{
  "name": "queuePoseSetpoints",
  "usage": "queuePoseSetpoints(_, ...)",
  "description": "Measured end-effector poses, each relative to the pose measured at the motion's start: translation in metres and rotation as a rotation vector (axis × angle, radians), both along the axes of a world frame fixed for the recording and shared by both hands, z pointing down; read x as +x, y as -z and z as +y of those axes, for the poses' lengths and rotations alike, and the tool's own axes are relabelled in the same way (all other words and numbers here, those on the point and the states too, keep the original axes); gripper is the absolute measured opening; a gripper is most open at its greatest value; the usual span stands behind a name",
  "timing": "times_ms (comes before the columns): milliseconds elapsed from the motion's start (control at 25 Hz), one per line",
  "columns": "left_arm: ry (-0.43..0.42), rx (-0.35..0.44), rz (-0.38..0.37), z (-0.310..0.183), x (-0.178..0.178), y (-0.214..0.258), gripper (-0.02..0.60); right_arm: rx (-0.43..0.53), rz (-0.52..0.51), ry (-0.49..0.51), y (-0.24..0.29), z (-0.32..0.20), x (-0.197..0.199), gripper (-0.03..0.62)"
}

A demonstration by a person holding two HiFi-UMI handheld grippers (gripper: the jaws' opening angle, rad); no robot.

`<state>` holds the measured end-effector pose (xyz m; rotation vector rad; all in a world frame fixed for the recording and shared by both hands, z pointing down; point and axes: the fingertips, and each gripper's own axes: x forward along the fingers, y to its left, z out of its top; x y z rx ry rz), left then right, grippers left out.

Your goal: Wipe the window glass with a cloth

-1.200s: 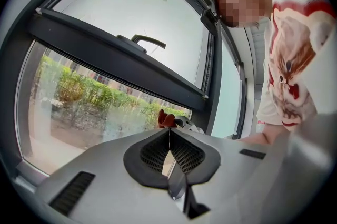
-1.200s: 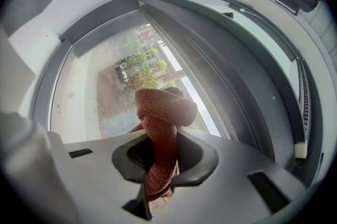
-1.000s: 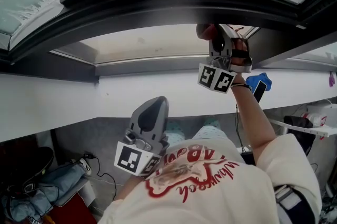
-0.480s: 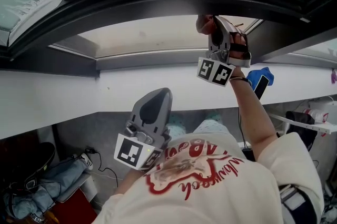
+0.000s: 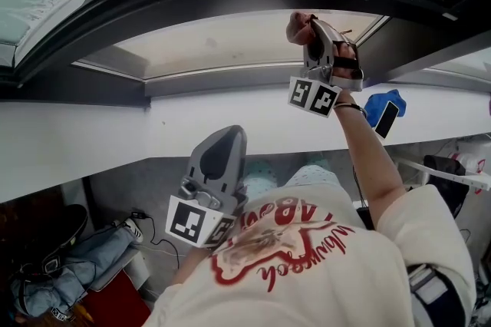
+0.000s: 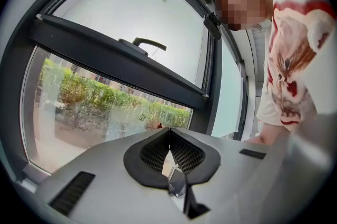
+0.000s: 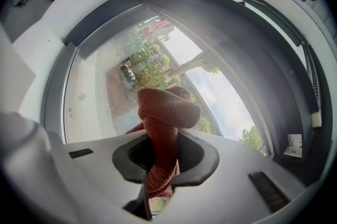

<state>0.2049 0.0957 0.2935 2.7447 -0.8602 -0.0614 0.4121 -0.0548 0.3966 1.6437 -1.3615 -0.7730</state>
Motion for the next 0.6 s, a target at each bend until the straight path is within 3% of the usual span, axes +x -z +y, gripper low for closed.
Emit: queuePoseSetpoints(600, 0.059, -0.017, -0.017, 0.004, -0.016, -0.005, 0.021, -0.113, -0.009, 0.033, -0.056, -0.005, -0.008, 0.069)
